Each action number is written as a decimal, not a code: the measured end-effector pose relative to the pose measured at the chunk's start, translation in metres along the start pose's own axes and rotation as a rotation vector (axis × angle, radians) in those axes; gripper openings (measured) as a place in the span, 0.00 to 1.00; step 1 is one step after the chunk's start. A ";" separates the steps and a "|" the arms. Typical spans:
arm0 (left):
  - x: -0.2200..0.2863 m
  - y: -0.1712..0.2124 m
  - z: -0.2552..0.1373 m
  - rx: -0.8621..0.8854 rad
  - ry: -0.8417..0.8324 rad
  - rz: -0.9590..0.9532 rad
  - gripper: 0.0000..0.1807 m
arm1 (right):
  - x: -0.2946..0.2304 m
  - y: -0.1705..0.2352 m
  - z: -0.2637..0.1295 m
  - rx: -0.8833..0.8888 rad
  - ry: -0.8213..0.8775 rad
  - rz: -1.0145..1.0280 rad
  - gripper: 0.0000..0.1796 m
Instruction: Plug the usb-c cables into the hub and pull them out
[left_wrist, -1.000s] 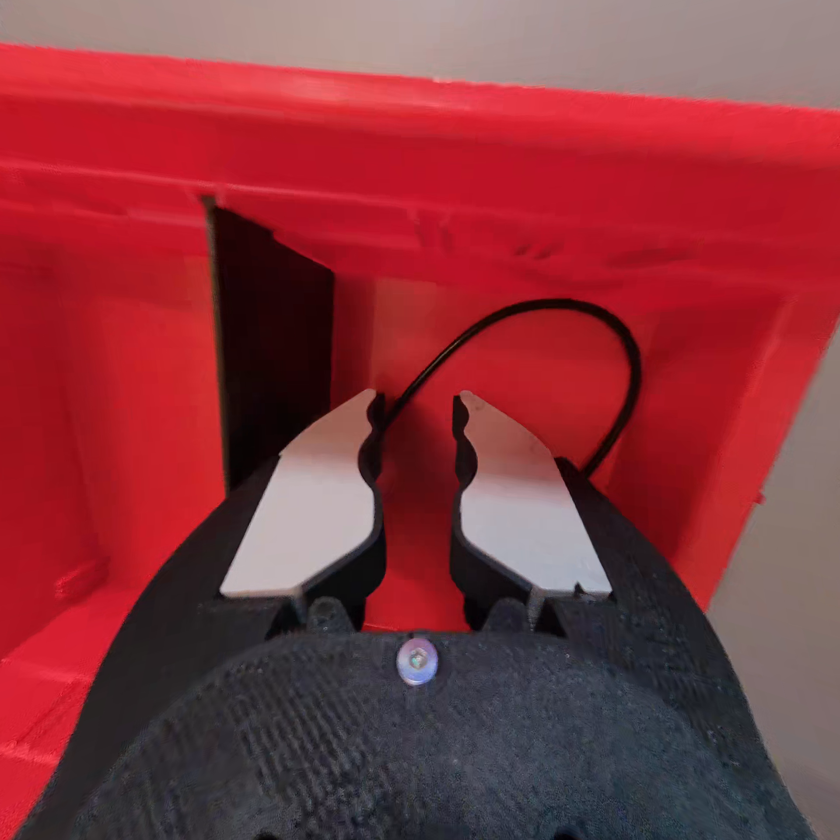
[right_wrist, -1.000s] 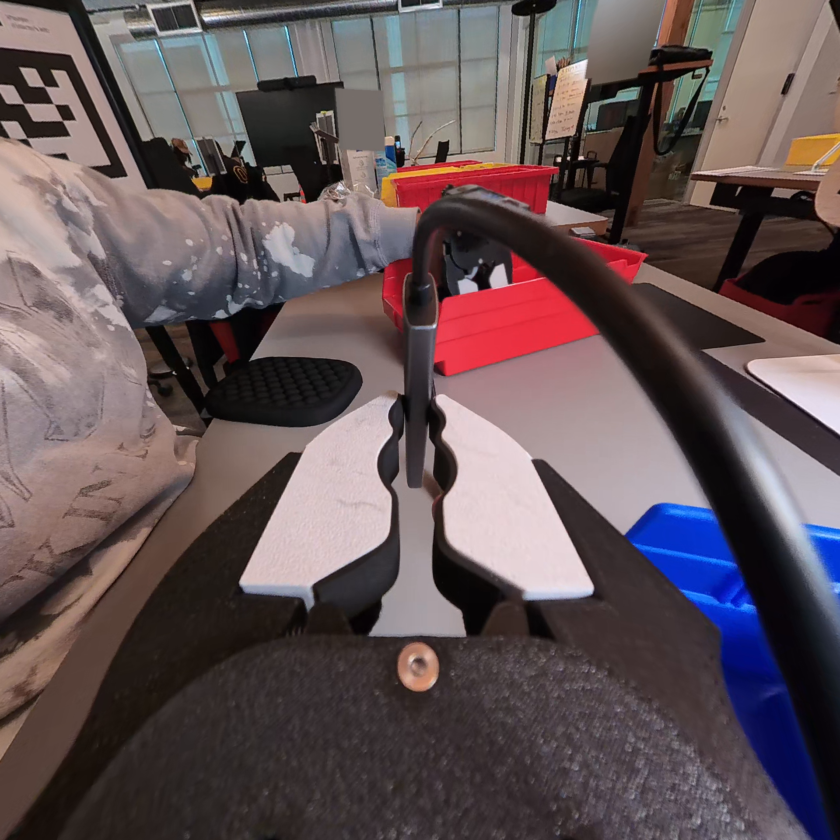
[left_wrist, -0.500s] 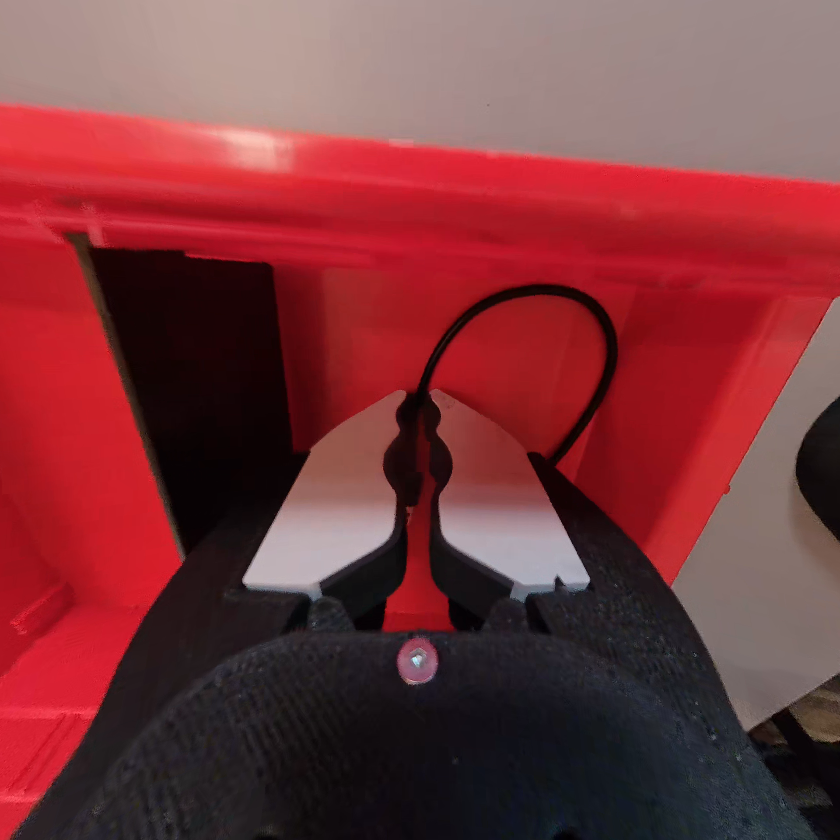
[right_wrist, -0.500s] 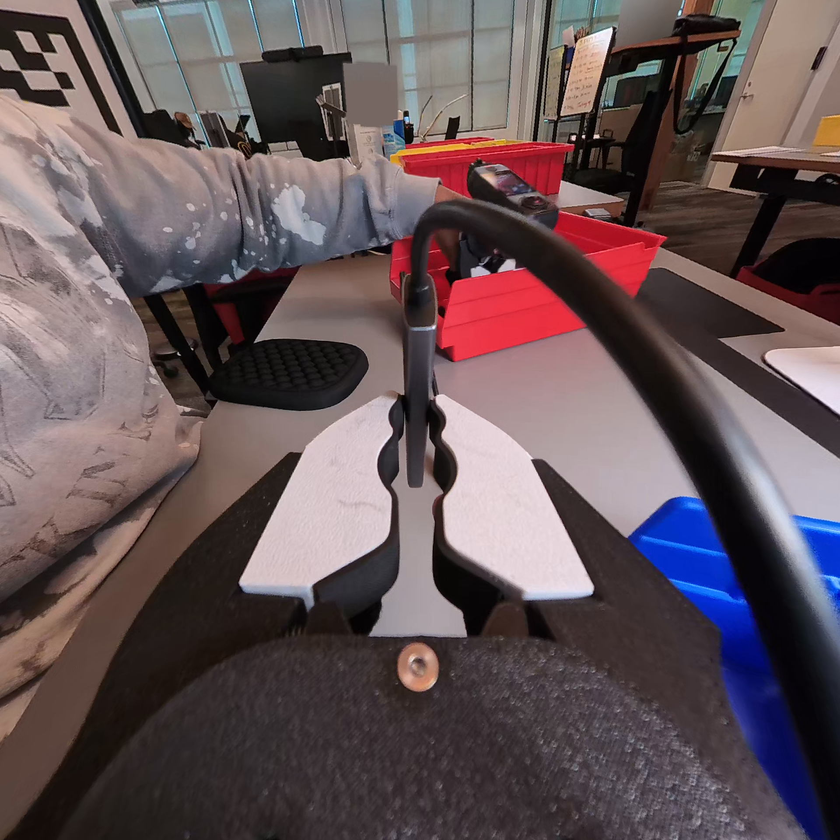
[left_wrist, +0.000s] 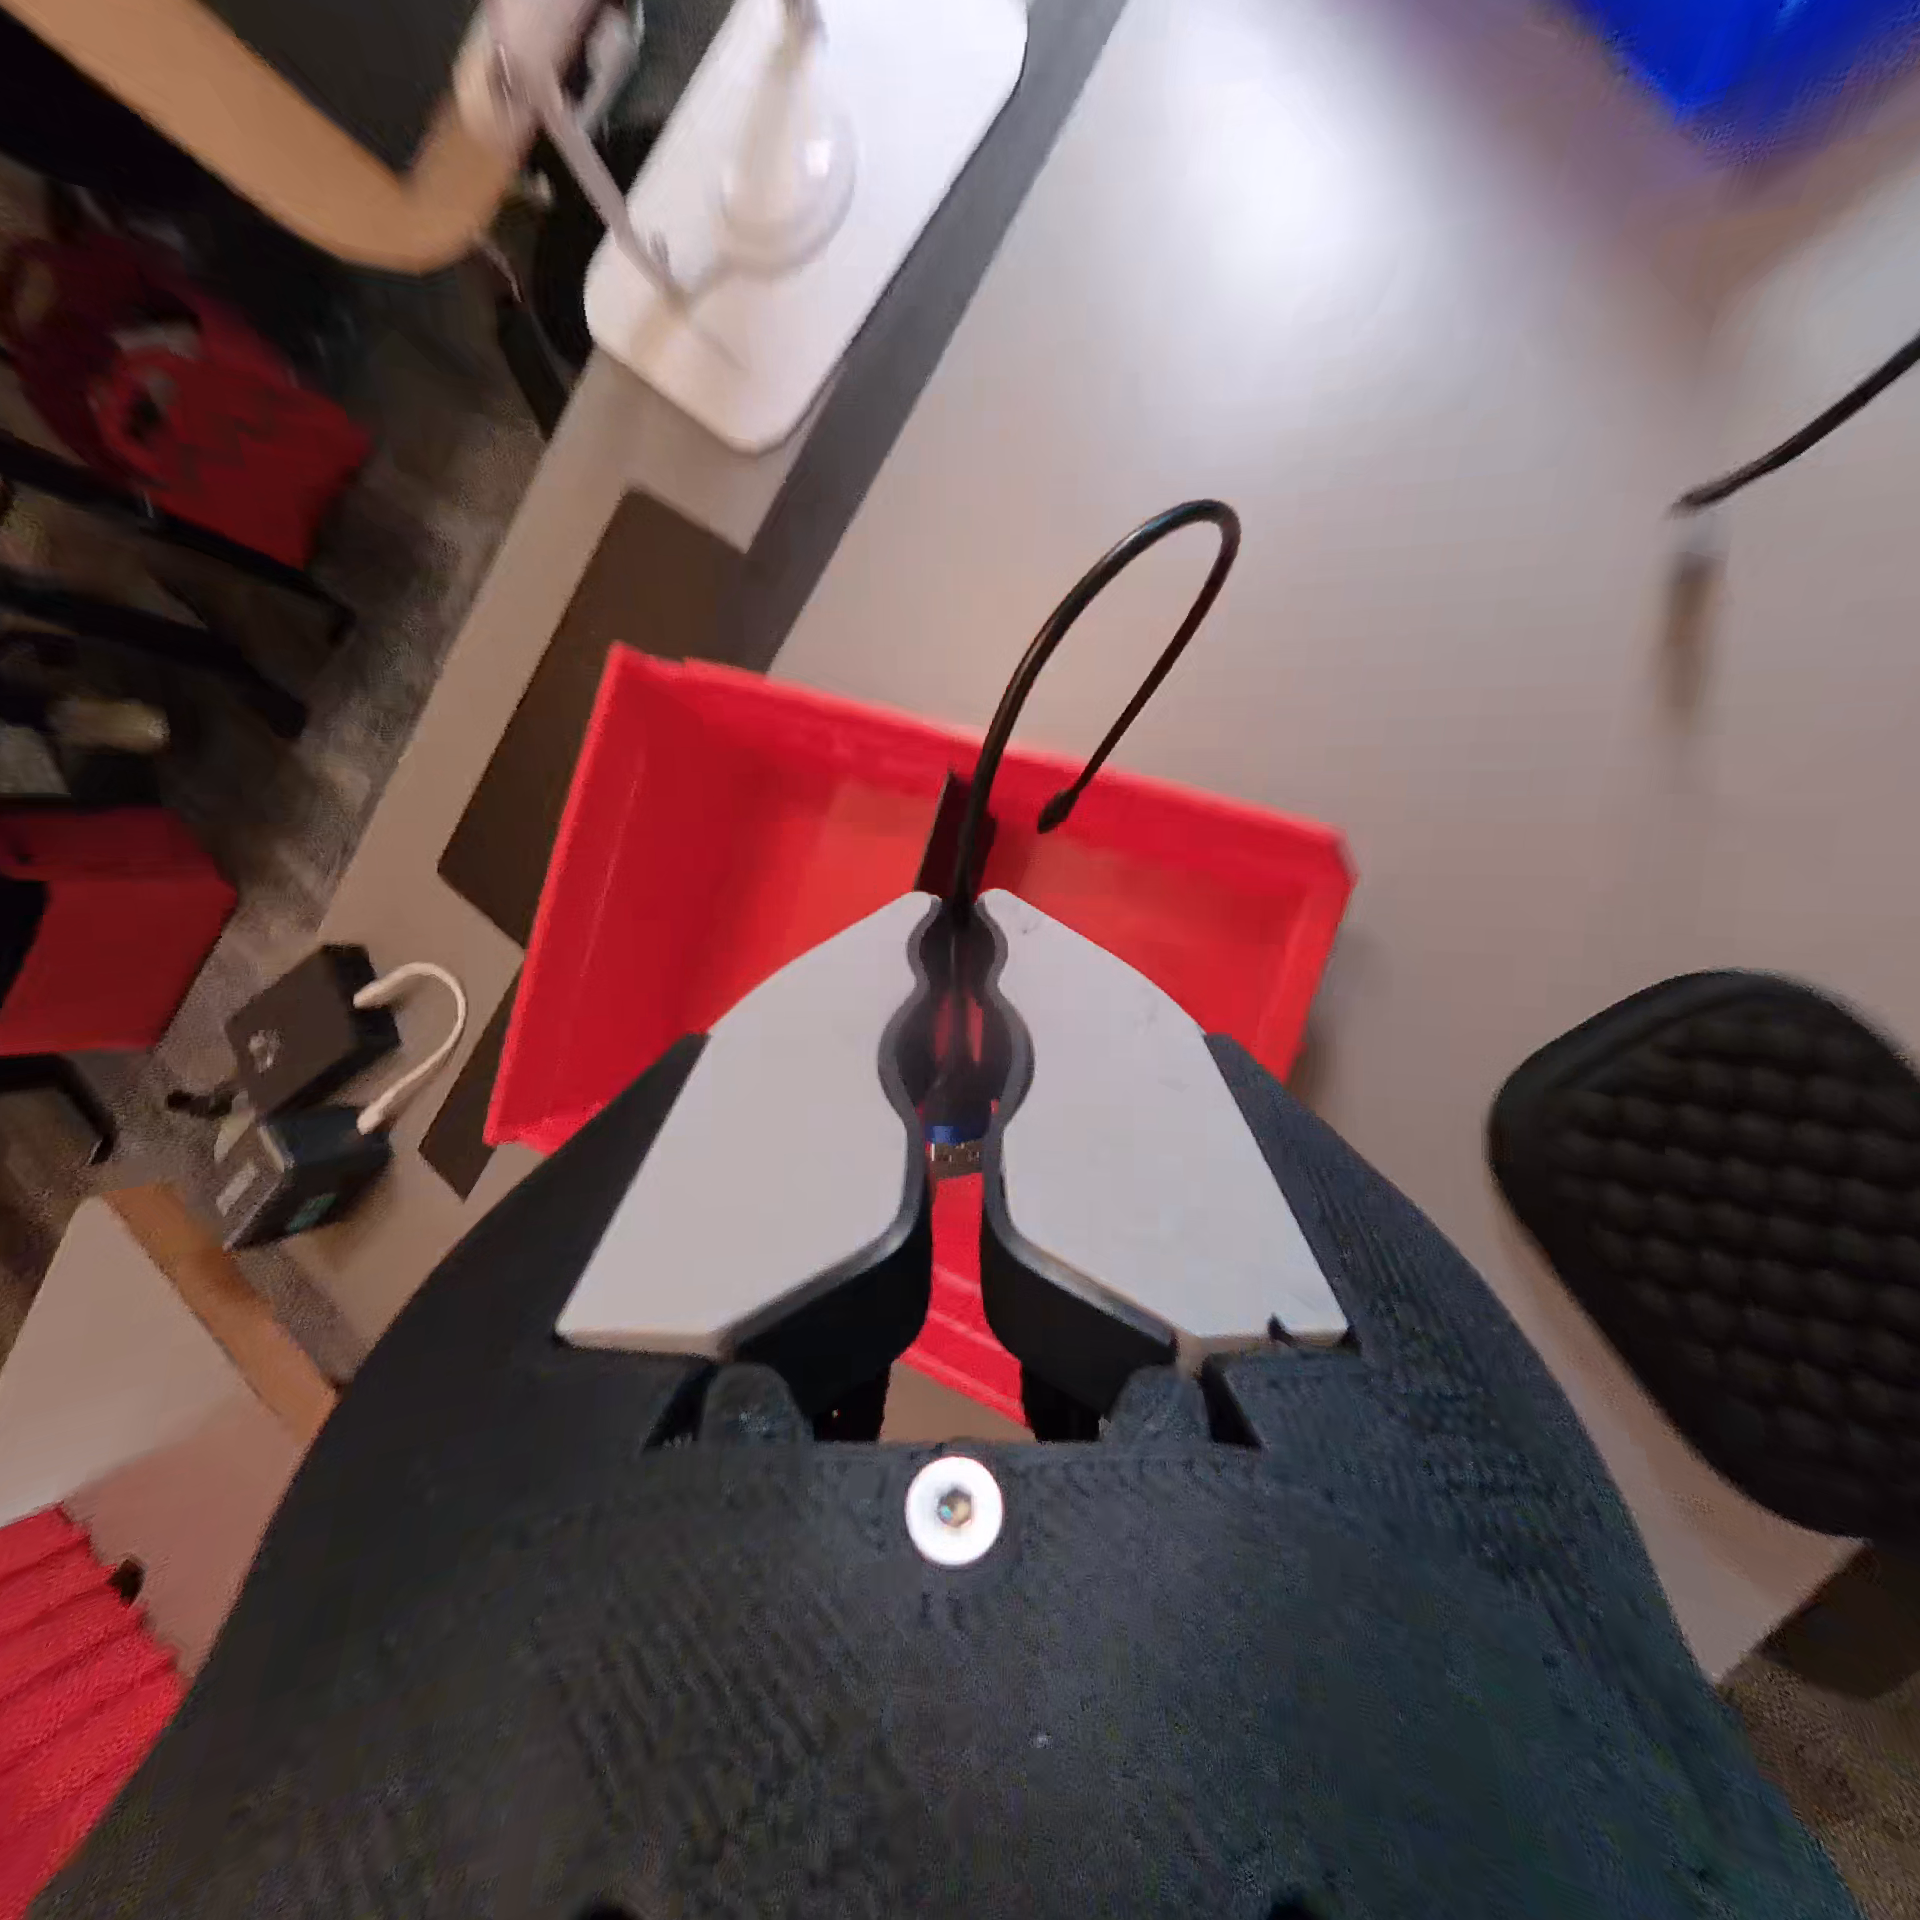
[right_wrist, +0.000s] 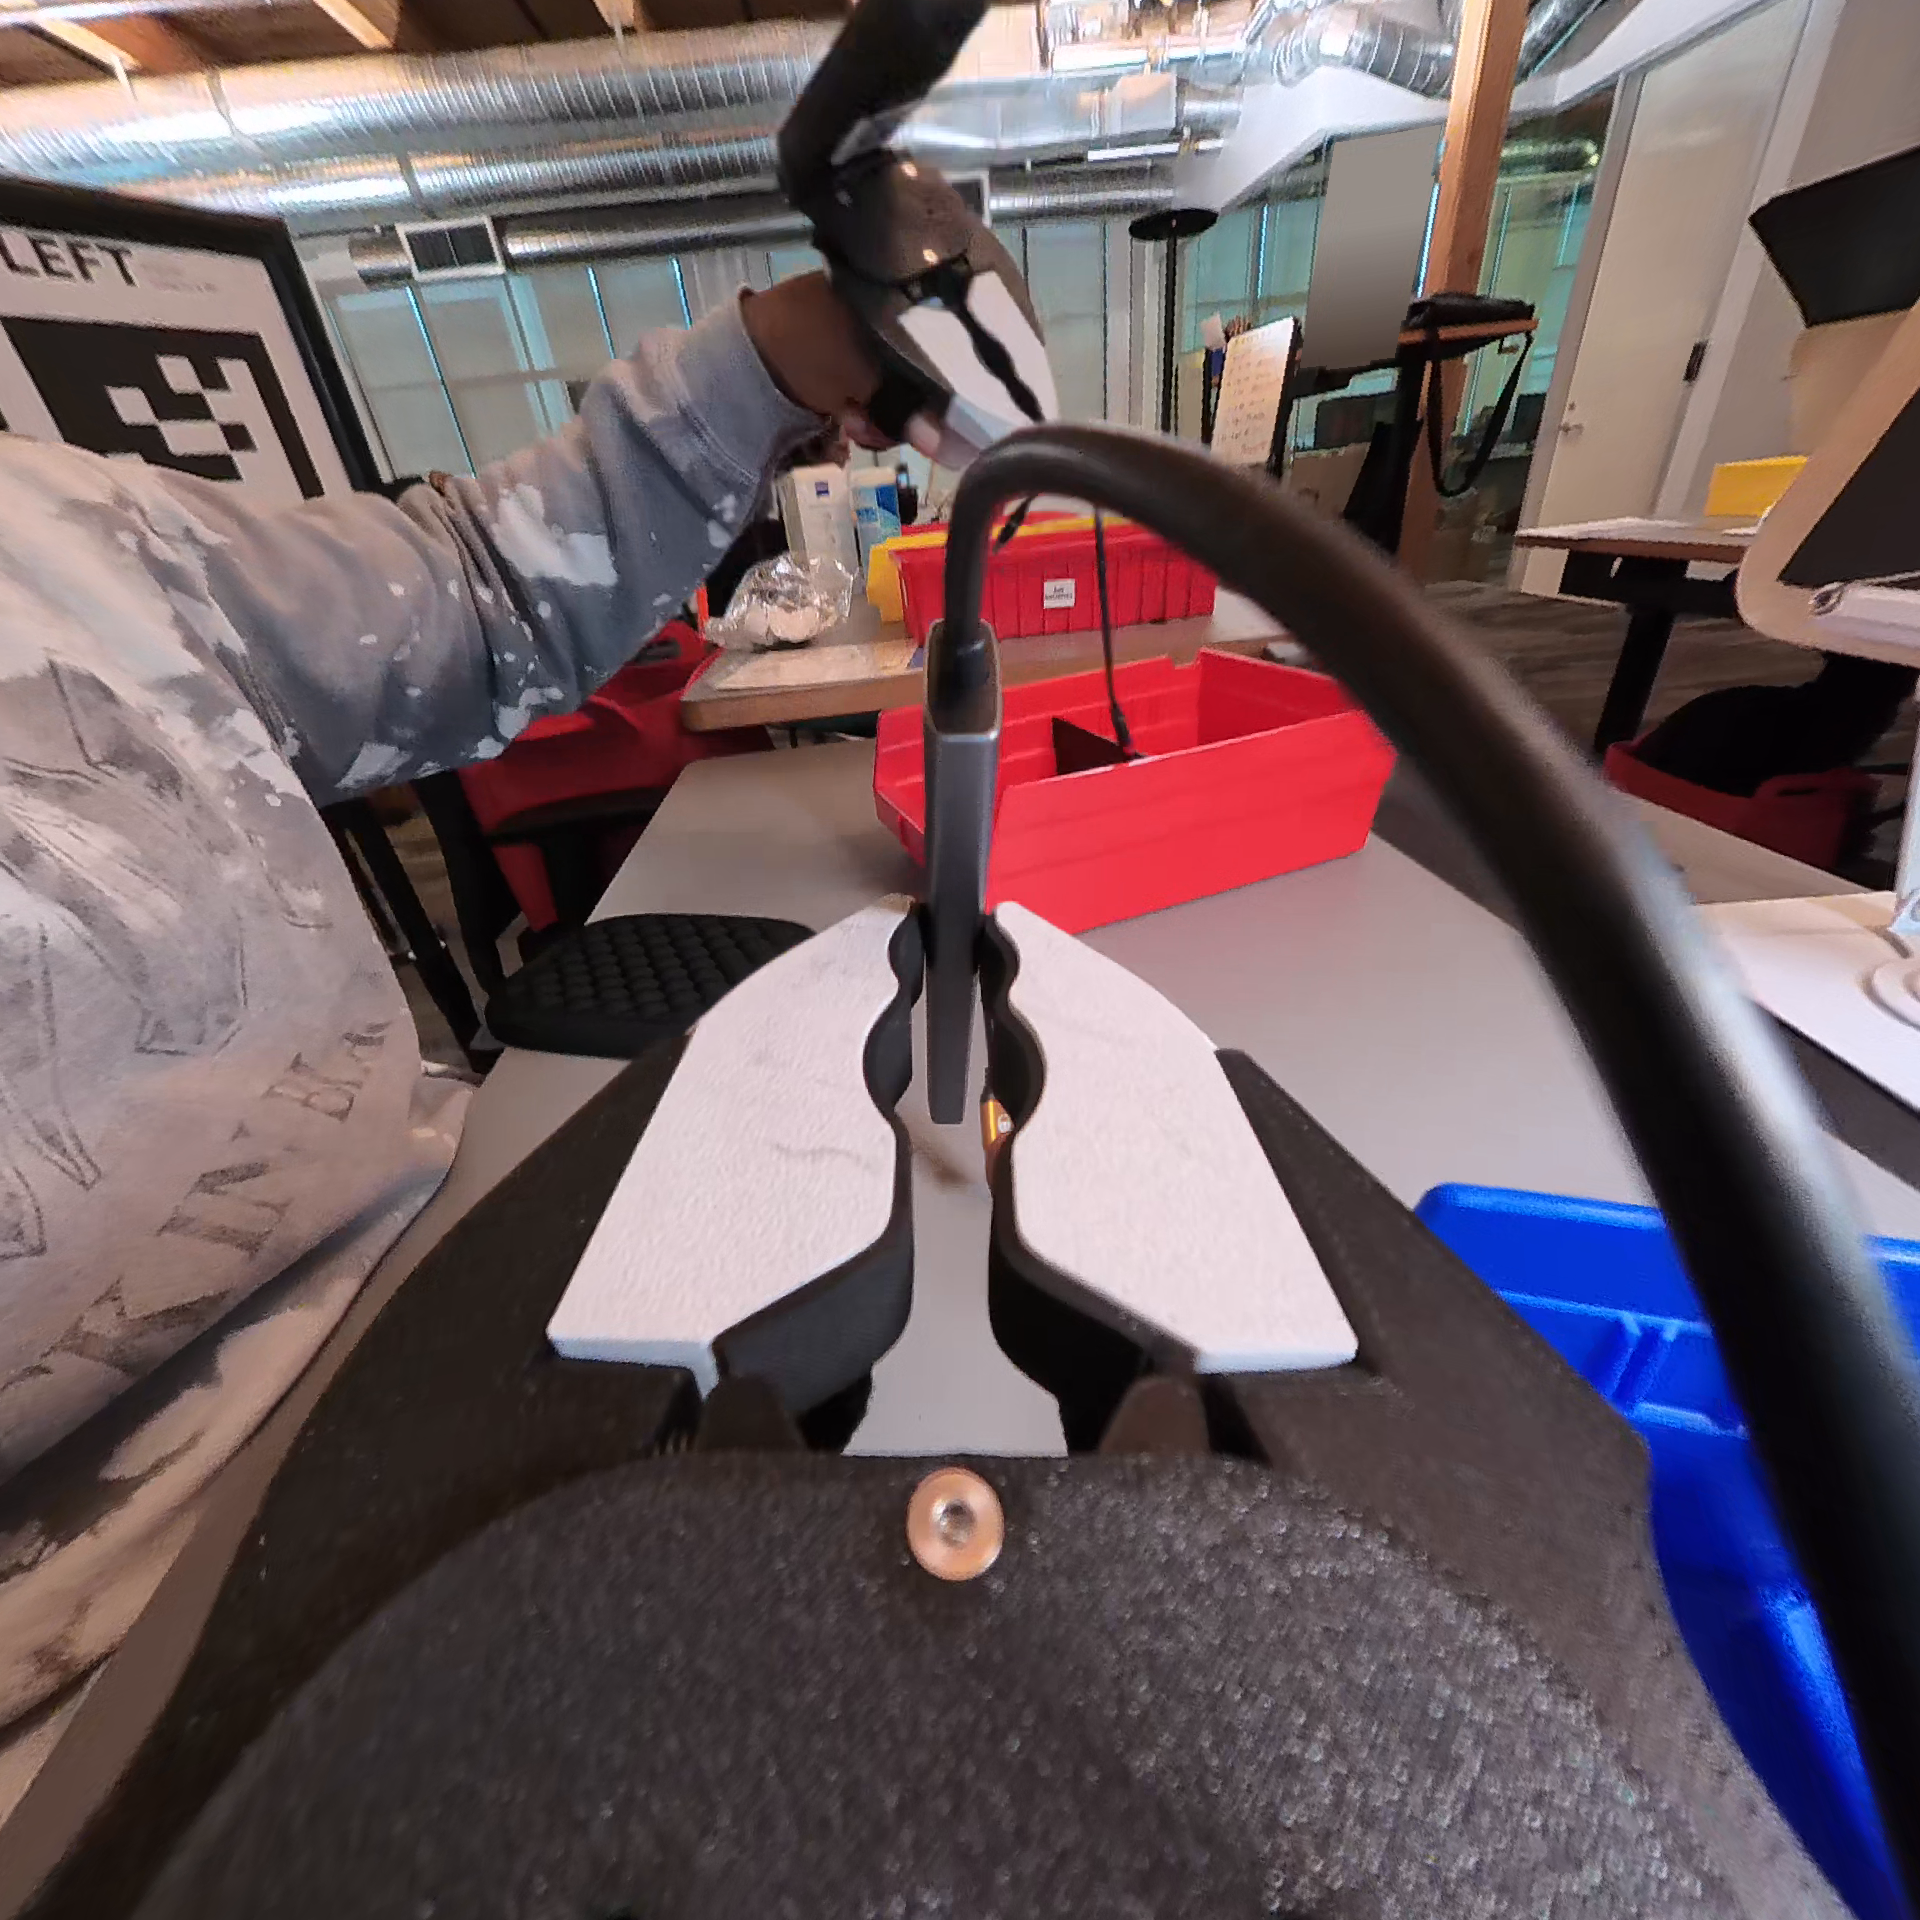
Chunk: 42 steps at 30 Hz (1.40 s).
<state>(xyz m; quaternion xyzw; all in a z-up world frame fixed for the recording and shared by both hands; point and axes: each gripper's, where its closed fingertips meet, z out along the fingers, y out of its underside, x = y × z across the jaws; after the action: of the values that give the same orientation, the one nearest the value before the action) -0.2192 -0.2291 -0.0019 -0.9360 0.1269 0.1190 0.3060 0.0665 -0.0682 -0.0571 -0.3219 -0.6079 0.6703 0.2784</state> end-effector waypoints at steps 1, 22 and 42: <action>0.009 -0.013 -0.009 0.040 0.035 -0.019 0.02 | 0.000 -0.004 -0.002 0.017 0.001 0.000 0.05; 0.197 0.014 0.124 0.067 0.435 0.089 0.11 | 0.026 -0.024 -0.031 0.167 0.090 0.047 0.05; 0.270 -0.007 0.198 -0.027 0.659 0.832 0.10 | 0.042 -0.019 -0.038 0.176 0.151 0.077 0.05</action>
<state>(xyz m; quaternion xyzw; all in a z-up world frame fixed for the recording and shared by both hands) 0.0080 -0.1486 -0.2350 -0.7981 0.5755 -0.0684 0.1648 0.0688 -0.0103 -0.0446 -0.3686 -0.5112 0.7053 0.3247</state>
